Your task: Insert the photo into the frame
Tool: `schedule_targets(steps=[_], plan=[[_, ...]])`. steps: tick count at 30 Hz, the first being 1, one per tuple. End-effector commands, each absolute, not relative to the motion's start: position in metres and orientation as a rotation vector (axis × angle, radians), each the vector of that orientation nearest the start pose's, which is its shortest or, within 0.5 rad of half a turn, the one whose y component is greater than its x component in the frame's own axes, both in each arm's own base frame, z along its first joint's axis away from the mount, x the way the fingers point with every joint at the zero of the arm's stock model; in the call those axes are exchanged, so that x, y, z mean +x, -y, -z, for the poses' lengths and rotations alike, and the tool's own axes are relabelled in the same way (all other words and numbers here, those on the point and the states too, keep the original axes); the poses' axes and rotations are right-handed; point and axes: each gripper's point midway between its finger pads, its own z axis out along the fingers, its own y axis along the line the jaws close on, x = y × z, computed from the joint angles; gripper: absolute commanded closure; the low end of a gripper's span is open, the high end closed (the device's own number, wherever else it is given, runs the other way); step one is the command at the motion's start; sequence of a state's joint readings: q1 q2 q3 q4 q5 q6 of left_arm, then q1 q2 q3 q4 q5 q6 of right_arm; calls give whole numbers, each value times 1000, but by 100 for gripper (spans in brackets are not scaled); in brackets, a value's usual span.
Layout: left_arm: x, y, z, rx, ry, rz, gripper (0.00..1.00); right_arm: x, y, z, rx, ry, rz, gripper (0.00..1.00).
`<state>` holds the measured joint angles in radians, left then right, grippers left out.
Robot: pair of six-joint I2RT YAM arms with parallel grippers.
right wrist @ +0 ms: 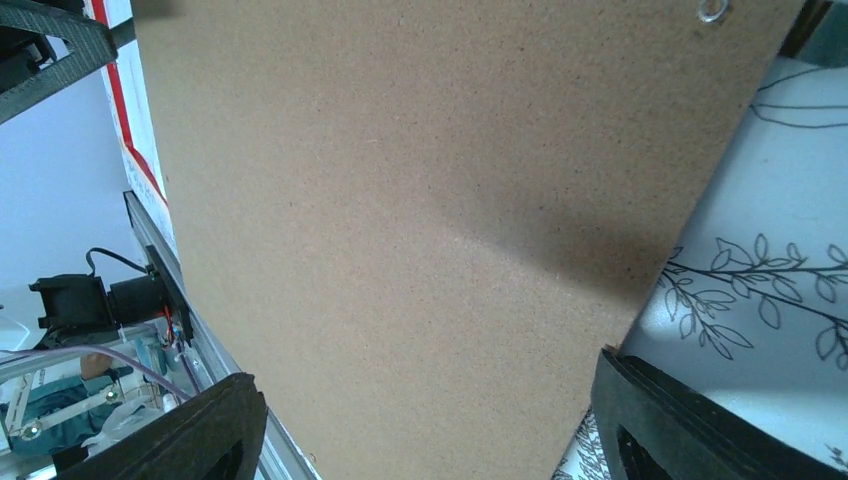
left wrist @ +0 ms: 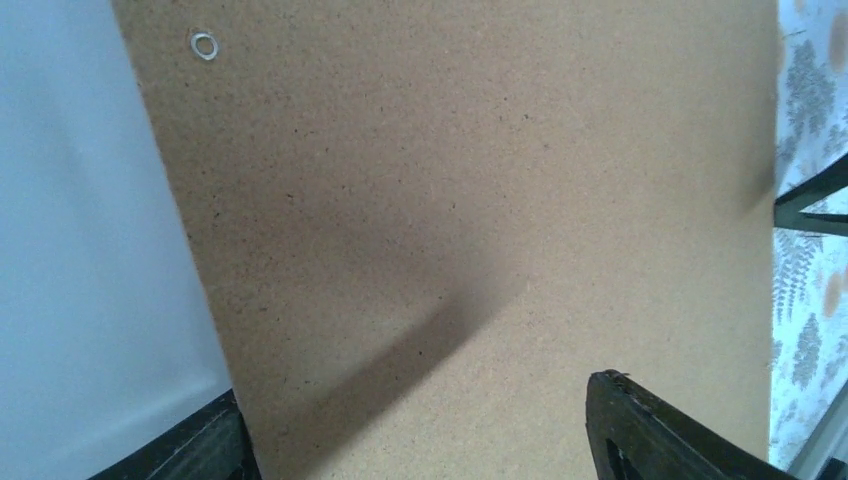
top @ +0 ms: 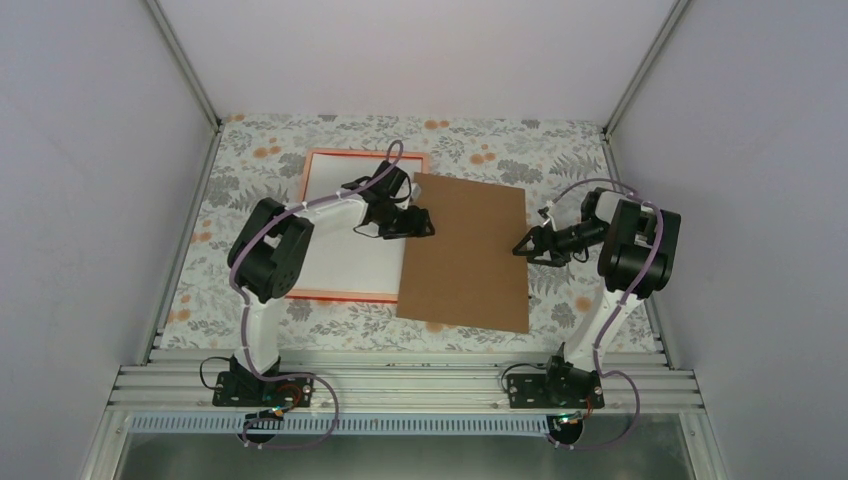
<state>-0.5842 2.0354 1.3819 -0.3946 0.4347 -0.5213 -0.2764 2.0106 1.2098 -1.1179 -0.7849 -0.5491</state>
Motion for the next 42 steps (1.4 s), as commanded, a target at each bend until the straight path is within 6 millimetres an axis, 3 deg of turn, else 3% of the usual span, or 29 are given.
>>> schedule_targets(steps=[1, 6, 10, 13, 20, 23, 26, 29, 34, 38, 42], plan=[[362, 352, -112, 373, -2598, 1105, 27, 271, -22, 34, -237, -3114, -1050, 16], [358, 373, -170, 460, -2456, 1219, 39, 282, -29, 24, -226, -3058, -1102, 17], [357, 386, -198, 495, -2393, 1290, 53, 303, -40, 1, -227, -2937, -1187, 17], [360, 390, -196, 471, -2412, 1307, 57, 319, -48, -19, -236, -2837, -1236, 16], [375, 382, -157, 338, -2523, 1321, 75, 339, -48, -50, -272, -2715, -1184, 15], [384, 375, -160, 307, -2522, 1314, 80, 342, -46, -63, -300, -2686, -1131, 15], [390, 375, -175, 318, -2490, 1340, 97, 351, -40, -83, -324, -2634, -1053, 12], [399, 372, -207, 369, -2404, 1329, 98, 366, -29, -120, -344, -2540, -935, 10], [408, 361, -298, 575, -2139, 1216, 98, 386, -13, -195, -348, -2390, -796, 3], [415, 343, -360, 649, -1994, 1010, 98, 393, -3, -251, -296, -2292, -763, 1], [424, 316, -411, 632, -1880, 808, 98, 389, -11, -301, -280, -2158, -780, 0]])
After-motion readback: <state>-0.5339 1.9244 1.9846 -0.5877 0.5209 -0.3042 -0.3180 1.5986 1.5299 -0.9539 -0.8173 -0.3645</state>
